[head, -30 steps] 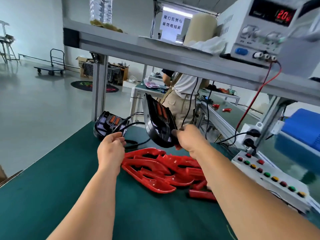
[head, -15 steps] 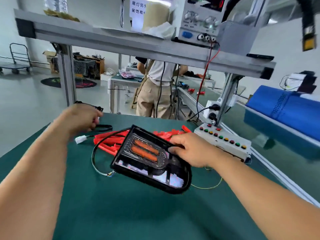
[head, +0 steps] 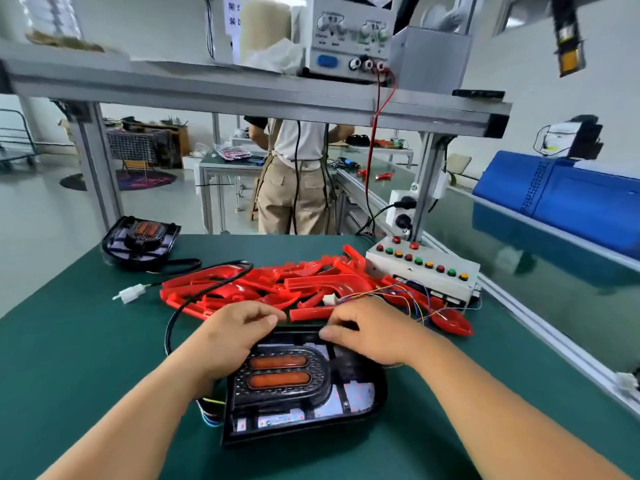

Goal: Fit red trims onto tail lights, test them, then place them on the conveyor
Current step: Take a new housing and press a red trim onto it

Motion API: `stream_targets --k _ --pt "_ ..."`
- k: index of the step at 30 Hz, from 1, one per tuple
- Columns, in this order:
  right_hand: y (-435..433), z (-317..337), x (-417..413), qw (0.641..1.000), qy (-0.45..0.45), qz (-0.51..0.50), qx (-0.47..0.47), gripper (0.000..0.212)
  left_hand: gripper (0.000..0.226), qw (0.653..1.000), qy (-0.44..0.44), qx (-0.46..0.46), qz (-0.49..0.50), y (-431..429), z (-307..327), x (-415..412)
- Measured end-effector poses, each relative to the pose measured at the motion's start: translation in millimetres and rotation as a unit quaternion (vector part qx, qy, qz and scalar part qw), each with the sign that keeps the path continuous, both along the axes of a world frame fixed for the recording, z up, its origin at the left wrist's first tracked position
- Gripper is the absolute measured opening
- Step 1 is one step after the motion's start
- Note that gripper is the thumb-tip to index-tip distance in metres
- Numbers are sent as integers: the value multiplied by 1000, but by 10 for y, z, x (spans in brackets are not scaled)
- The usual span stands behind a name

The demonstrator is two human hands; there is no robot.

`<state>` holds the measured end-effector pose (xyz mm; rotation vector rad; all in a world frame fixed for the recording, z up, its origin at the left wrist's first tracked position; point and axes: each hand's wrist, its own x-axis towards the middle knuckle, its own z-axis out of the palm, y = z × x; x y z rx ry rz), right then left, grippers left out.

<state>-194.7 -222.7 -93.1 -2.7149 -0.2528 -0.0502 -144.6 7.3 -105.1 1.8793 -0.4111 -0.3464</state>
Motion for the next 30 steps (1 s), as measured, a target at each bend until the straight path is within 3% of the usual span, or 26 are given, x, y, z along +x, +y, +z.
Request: stream_targets --k 2,4,6,8,10,13,16,20,26,30 --pt "-107 24 72 995 -17 -77 68 39 18 997 -68 6 36 -18 -20 59" --pt "-181 53 194 982 -50 -145 110 33 16 992 -107 -13 66 -17 7 131" --pt "-148 43 322 981 -61 -163 89 24 12 990 -100 -41 96 10 16 235" --pt "-82 -20 425 986 -42 -164 2 13 8 990 -65 -69 108 47 2 308" --pt "-72 -109 469 984 -23 -169 -58 16 8 986 4 -134 102 71 -26 338" --pt "-149 -184 466 985 -13 -163 -56 22 13 953 108 -265 101 87 -18 364" --pt "-188 -253 449 985 -38 -148 -79 24 13 929 137 -322 120 99 9 405" --pt "-239 -260 428 982 -64 -143 -109 26 14 939 139 -295 112 87 14 370" --pt "-279 -118 313 983 -100 -123 92 12 15 966 112 -200 124 93 9 294" --pt "-88 60 167 977 -136 9 162 25 22 987 13 -77 141 170 28 267"
